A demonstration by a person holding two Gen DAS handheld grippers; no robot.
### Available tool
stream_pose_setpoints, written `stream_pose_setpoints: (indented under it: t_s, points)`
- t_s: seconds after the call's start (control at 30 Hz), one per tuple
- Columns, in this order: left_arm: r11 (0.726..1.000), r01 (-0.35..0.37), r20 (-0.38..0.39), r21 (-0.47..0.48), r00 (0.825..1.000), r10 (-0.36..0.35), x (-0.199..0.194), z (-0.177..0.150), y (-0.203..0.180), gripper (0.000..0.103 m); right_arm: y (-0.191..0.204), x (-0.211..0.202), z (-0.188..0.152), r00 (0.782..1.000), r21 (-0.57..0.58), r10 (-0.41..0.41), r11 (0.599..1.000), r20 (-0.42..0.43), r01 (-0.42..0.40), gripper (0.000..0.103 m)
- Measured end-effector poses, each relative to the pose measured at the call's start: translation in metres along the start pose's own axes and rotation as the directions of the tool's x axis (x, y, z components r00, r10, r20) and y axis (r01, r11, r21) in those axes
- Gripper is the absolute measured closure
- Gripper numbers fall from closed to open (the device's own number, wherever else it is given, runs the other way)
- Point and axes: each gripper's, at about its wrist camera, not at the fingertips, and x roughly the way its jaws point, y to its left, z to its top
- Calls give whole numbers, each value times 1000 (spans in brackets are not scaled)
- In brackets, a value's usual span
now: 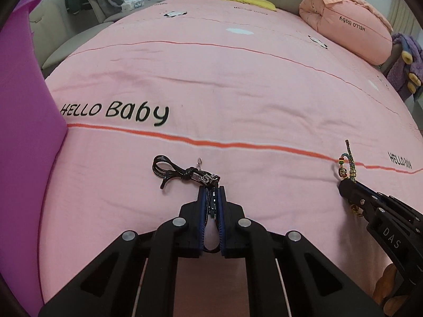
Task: Organize jewelry
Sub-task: 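Carry the keychain and beaded bracelet over the purple tub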
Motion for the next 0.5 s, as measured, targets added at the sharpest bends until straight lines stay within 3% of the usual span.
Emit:
stream_pose_setpoints:
  t_s: [0.2,0.5]
  points:
    - [999,23,-29,45,999,-22,-33,-35,-16,94,7,-34,-41,1000,37,-4,999,-24,5,96]
    - [996,56,-10,66,998,-56,-99,-76,-14,94,24,-94,-77,1000,41,14,999,-2,-14,96]
